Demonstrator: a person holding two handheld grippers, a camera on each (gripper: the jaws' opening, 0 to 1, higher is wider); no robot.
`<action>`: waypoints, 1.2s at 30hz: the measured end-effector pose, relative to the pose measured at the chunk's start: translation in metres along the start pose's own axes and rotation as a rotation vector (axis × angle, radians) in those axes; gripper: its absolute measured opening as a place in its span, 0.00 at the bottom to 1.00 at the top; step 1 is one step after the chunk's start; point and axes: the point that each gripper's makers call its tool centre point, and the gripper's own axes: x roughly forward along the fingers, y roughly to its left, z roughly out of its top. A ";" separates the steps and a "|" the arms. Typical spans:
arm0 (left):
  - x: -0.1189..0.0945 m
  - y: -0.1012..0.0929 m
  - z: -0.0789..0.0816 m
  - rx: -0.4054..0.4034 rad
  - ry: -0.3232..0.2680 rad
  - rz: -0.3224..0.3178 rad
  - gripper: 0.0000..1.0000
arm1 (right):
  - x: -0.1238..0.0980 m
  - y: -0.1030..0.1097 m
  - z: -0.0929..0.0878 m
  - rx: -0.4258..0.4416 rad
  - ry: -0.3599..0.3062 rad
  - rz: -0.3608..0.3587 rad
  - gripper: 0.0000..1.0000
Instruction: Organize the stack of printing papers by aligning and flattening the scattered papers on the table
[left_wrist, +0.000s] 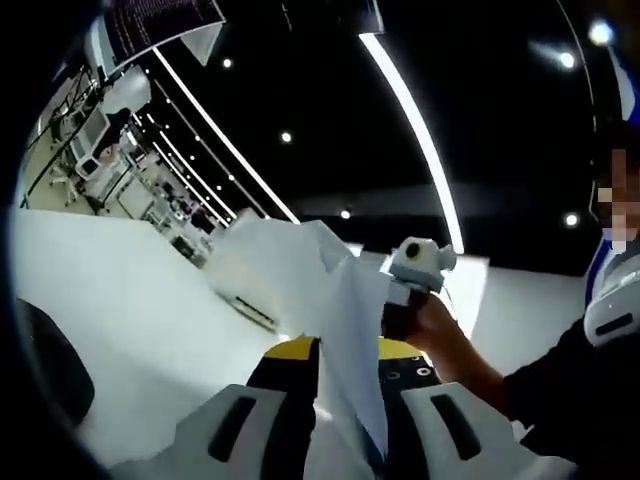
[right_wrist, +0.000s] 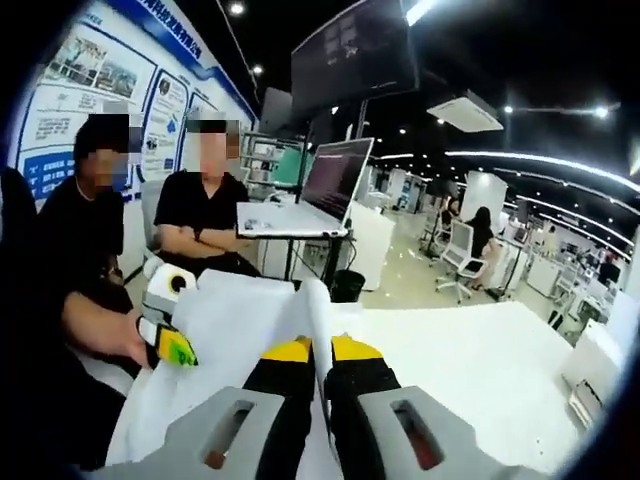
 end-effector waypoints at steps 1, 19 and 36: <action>0.000 0.000 0.000 -0.001 -0.001 0.001 0.23 | 0.000 0.001 0.000 0.019 -0.002 0.010 0.01; -0.002 0.004 0.003 -0.005 -0.012 0.015 0.24 | 0.005 0.019 -0.009 0.088 0.006 0.141 0.00; -0.003 0.006 0.004 -0.020 -0.014 0.016 0.22 | 0.000 0.038 -0.005 -0.074 0.043 0.284 0.00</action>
